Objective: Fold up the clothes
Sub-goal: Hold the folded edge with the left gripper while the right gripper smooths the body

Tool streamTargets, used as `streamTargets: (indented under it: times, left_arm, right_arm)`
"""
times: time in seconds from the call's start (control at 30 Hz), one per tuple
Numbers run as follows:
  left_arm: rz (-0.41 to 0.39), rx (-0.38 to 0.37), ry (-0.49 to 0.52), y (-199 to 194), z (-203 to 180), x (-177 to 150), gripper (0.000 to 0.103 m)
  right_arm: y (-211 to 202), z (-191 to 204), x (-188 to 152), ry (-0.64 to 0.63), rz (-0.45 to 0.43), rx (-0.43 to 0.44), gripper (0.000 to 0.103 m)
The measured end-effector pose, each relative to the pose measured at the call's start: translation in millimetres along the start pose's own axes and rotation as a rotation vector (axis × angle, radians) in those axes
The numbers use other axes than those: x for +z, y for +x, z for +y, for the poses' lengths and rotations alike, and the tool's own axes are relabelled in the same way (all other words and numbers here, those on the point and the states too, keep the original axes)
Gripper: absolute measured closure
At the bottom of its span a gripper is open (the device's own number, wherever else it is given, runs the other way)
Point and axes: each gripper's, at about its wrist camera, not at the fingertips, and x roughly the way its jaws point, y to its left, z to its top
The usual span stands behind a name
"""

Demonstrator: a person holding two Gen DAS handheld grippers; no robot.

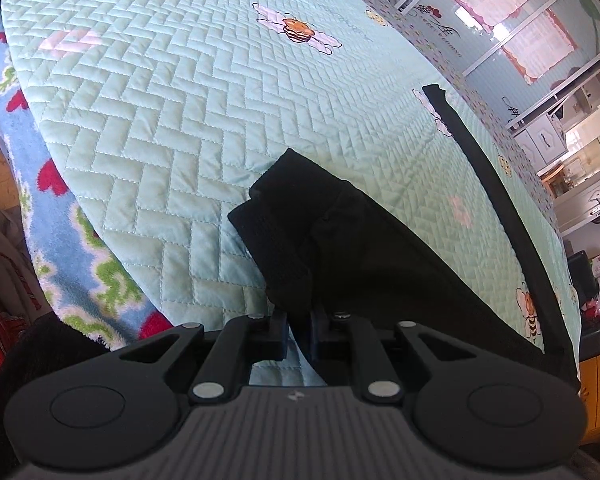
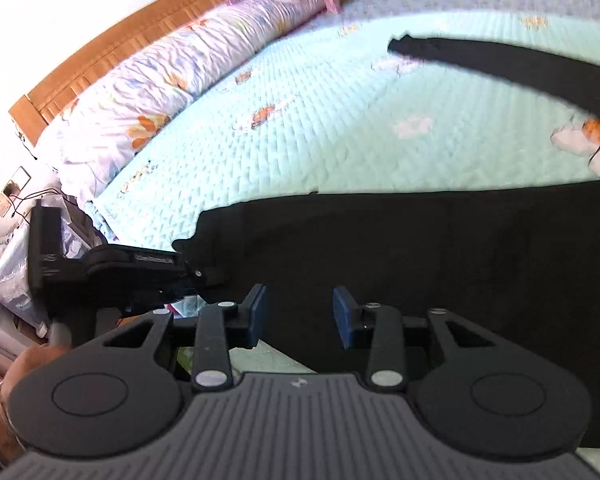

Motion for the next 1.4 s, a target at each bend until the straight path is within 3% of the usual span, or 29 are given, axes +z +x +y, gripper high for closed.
streamTargets:
  times: [0.07,0.13,0.33,0.4,0.53,0.67,0.77,0.83,0.97,1.1,1.2,1.3,1.4]
  left_arm:
    - [0.002,-0.001,0.001,0.3,0.1,0.3,0.091]
    - [0.003,-0.008,-0.001,0.2,1.7,0.6,0.091]
    - [0.003,-0.009,0.002,1.3,1.8,0.6,0.091]
    - [0.003,-0.009,0.002,1.2,1.4,0.6,0.091]
    - [0.004,-0.017,-0.006,1.5,3.3,0.7,0.091]
    - [0.011,-0.040,-0.040,2.3,9.6,1.6,0.091]
    - [0.006,-0.030,-0.021,1.9,6.1,0.8,0.091]
    - [0.005,-0.028,-0.021,1.7,5.7,0.7,0.091]
    - [0.014,-0.047,-0.047,2.1,11.1,1.9,0.091]
    - [0.021,-0.069,-0.078,2.3,17.2,2.6,0.091]
    - [0.023,-0.073,-0.090,2.0,18.1,3.0,0.091]
    - [0.028,-0.085,-0.119,1.1,21.7,3.4,0.091]
    - [0.026,-0.088,-0.121,-2.3,21.6,2.7,0.091]
  right_arm:
    - [23.9,-4.1,-11.6,0.029,0.108,0.023,0.063]
    - [29.9,0.8,-22.2,0.038,0.122,0.032,0.063]
    - [17.3,17.2,4.9,-0.027,0.011,0.072,0.062]
    - [28.2,16.3,9.0,-0.026,0.016,0.068,0.059]
    - [69.4,10.2,-3.2,0.019,0.186,0.119,0.054]
    - [50.1,8.9,8.4,0.089,0.077,0.187,0.053]
    - [41.7,8.3,27.8,0.067,-0.009,0.152,0.053]
    - [53.8,4.2,33.9,0.088,0.004,0.140,0.053]
    - [102.9,-0.4,17.2,0.152,0.176,0.182,0.053]
    - [88.2,1.8,16.9,0.203,0.102,0.241,0.053]
    - [74.9,1.0,29.2,0.184,0.029,0.231,0.052]
    - [93.8,-11.1,23.0,0.220,0.129,0.218,0.052]
    - [95.8,-20.6,6.2,0.295,0.137,0.255,0.051]
